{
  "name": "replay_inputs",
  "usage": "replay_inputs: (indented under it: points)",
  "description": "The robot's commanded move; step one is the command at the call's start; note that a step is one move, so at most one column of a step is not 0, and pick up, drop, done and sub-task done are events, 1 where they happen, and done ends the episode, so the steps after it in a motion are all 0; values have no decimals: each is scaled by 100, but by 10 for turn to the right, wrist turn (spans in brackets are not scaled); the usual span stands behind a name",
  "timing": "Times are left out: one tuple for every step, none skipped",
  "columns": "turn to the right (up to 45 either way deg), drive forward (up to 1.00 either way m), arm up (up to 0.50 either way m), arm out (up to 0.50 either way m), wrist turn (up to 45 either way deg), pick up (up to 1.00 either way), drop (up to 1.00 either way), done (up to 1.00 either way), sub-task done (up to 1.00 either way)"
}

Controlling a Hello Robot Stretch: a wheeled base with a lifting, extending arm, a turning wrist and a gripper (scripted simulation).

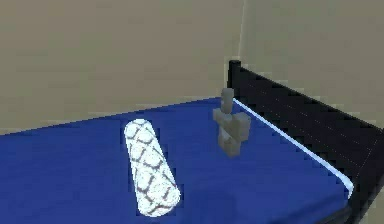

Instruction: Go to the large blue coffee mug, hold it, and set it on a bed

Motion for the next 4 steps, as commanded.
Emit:
replay_inputs:
  points:
    - [120, 0, 0, 0, 0, 0, 0, 0, 0]
    - [-450, 0, 0, 0, 0, 0, 0, 0, 0]
    - [-30, 0, 0, 0, 0, 0, 0, 0, 0]
    - [390, 0, 0, 0, 0, 0, 0, 0, 0]
